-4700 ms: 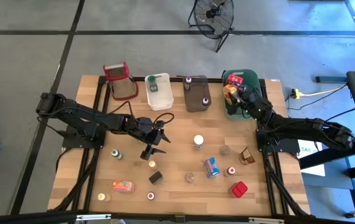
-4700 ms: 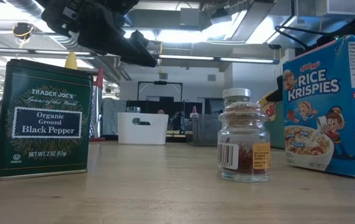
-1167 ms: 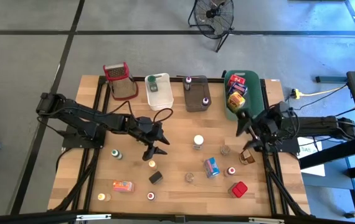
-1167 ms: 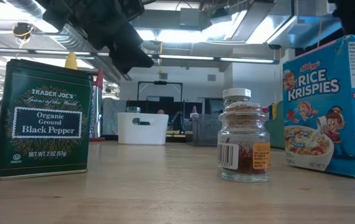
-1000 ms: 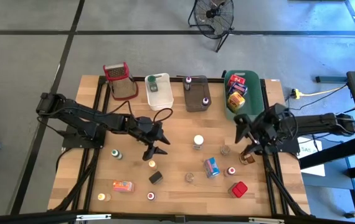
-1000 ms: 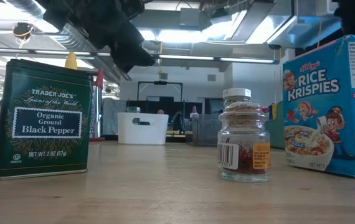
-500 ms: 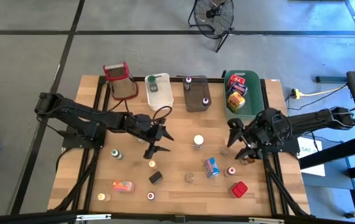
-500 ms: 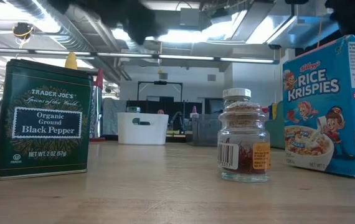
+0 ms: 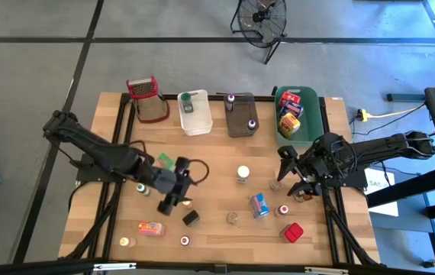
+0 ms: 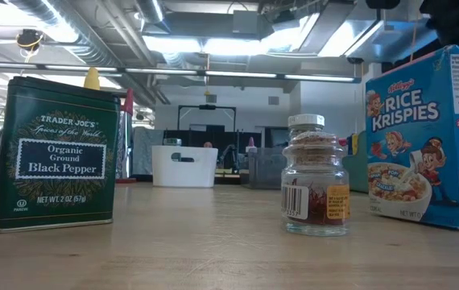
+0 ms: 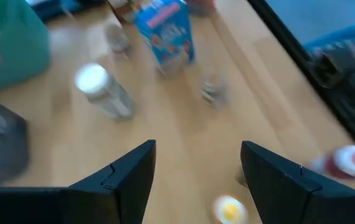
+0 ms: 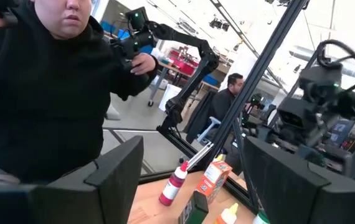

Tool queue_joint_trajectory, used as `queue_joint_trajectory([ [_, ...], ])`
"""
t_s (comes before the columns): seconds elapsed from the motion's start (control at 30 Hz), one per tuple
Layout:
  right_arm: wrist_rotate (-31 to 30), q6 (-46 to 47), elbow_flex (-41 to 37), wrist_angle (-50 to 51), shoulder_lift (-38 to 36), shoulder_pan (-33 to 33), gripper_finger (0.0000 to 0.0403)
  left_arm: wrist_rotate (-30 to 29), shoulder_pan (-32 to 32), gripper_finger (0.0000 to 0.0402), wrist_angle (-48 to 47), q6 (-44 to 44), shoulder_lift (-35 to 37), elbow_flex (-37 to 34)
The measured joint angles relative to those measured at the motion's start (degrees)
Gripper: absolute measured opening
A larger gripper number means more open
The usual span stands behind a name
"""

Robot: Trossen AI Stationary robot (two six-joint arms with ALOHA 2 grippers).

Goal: Pick & Place Kitchen Items
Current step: Put the top yellow coloring bottle into the black transparent bin

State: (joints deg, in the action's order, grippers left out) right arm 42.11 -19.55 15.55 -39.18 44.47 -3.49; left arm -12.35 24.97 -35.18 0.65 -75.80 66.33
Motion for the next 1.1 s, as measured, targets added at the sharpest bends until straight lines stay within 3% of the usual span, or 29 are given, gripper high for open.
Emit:
queue_joint_trajectory([
  [0.17,-0.1,0.0,0.0,0.0,0.0,0.0,0.0279,0.0,2.8,0.023,-5.1,5.5,0.0,-0.4],
  [0.5,-0.1,0.0,0.0,-0.9,0.0,0.0,0.0279,0.3,2.9,0.023,-5.7,8.6,-0.3,-2.4],
  [1.1,-0.1,-0.4,0.0,-0.9,0.0,0.0,0.0279,3.8,1.3,0.023,-6.6,0.0,-7.9,-2.5],
])
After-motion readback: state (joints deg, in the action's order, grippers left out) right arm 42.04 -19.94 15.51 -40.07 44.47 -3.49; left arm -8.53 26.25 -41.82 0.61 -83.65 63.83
